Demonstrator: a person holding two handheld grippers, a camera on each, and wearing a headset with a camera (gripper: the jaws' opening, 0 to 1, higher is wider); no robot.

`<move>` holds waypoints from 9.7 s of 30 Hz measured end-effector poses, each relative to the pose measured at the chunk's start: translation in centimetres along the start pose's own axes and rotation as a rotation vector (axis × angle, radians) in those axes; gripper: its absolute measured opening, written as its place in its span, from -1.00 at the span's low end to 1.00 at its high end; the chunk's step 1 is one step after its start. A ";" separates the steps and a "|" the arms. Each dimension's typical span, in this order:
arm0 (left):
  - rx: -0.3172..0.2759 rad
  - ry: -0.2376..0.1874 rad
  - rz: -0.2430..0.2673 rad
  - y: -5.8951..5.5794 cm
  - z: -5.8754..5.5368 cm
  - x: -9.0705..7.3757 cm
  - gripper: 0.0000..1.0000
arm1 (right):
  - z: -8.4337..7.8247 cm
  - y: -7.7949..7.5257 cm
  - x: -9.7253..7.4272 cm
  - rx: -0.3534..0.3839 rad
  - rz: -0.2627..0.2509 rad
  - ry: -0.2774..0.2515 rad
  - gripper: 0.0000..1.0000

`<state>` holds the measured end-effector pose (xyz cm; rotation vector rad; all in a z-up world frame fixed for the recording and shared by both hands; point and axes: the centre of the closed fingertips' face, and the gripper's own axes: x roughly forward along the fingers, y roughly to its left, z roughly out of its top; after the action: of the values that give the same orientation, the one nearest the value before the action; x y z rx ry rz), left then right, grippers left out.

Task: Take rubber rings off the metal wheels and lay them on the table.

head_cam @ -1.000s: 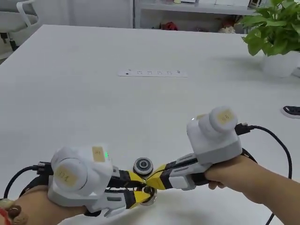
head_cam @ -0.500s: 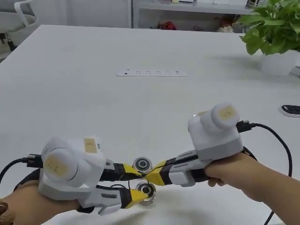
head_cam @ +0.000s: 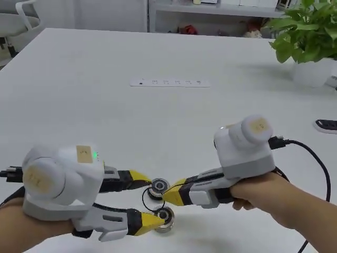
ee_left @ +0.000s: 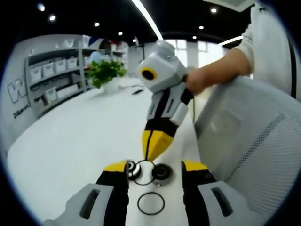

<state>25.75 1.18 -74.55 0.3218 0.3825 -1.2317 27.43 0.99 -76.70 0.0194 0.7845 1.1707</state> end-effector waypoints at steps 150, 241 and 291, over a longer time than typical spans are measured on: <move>-0.088 -0.055 0.278 3.1 3.2 -12.0 0.79 | 4.3 -3.1 -1.9 -0.057 -0.183 -0.198 -0.62; 0.005 0.091 0.014 4.5 -2.9 4.7 -0.58 | -2.0 -4.7 1.3 -0.106 -0.170 0.020 -0.67; -0.035 0.067 0.029 4.7 -3.0 4.7 -0.73 | -1.7 -5.7 1.0 -0.151 -0.215 0.026 -1.00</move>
<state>31.21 -0.11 -79.16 0.3380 0.4558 -1.1870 31.33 -1.19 -80.80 -0.2016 0.7008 1.0237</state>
